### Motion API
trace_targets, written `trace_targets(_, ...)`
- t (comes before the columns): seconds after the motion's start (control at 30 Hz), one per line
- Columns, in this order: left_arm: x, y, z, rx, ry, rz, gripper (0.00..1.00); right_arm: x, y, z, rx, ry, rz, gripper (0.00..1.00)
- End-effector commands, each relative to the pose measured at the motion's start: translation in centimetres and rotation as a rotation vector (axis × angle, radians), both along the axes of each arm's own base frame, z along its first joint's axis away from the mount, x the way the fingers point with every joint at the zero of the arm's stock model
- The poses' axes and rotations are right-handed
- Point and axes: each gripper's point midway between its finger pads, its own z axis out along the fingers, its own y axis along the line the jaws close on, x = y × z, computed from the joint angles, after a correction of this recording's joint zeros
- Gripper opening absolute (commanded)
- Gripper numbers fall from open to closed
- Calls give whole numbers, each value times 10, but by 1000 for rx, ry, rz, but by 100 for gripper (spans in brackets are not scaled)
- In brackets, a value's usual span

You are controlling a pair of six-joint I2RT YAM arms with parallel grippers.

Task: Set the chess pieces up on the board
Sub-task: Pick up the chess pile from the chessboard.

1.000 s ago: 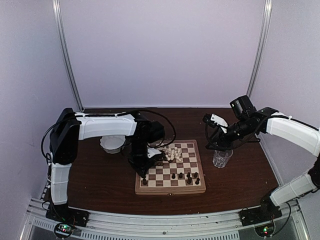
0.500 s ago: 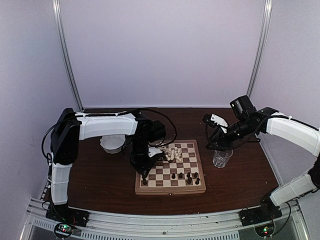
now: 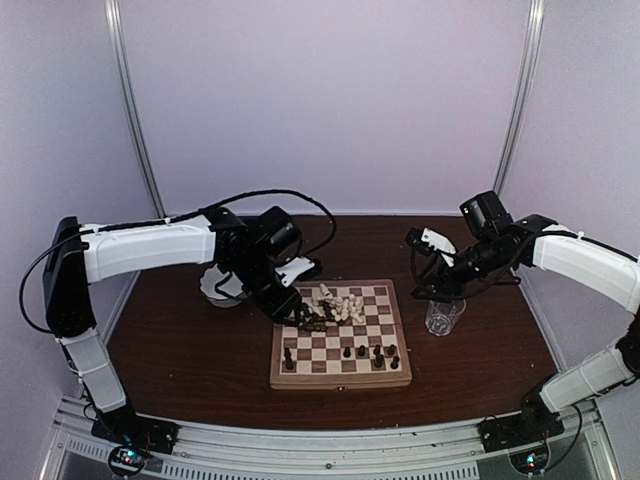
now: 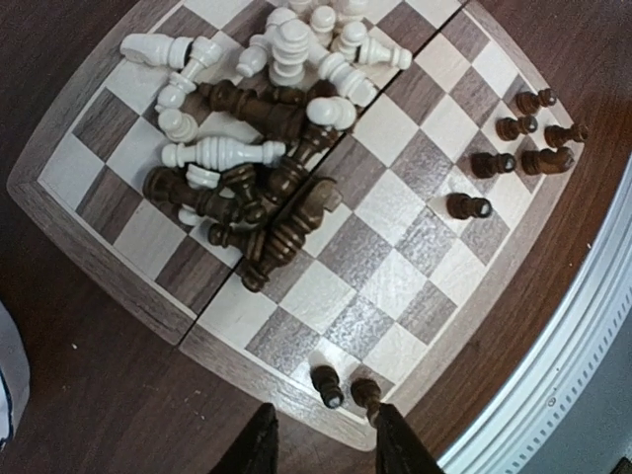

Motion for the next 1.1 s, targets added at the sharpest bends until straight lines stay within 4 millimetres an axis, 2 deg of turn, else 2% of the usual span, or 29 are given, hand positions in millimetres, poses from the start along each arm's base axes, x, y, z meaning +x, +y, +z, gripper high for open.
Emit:
trace_targets(0.0,32,-22,-7,-272,-67,57,35,-4,0,5,9,-18,13,47)
trace_targets(0.1,37,-21,-11,-436,-2,113,40,-4,0,4,8,-19,14,47)
trace_targets(0.13,40,-25,-6,-524,1,118,42,-4,0,3,6,-18,14,47)
trace_targets(0.2,38,-24,-14,-578,40,142,43,-4,0,3,4,-16,13,47)
trace_targets(0.43,40,-22,-43,-564,63,156,42,-4,-1,1,-2,-15,15,47)
trace_targets(0.6,42,-25,-57,-551,91,162,35,-4,0,0,-4,-11,16,47)
trace_targets(0.8,43,-21,-62,-506,87,162,36,-4,0,-1,-5,-11,19,48)
trace_targets(0.97,39,-16,-55,-506,70,153,37,-4,0,-2,-6,-9,19,47)
trace_targets(1.07,37,-14,-58,-486,79,148,35,-4,0,-2,-7,-8,19,47)
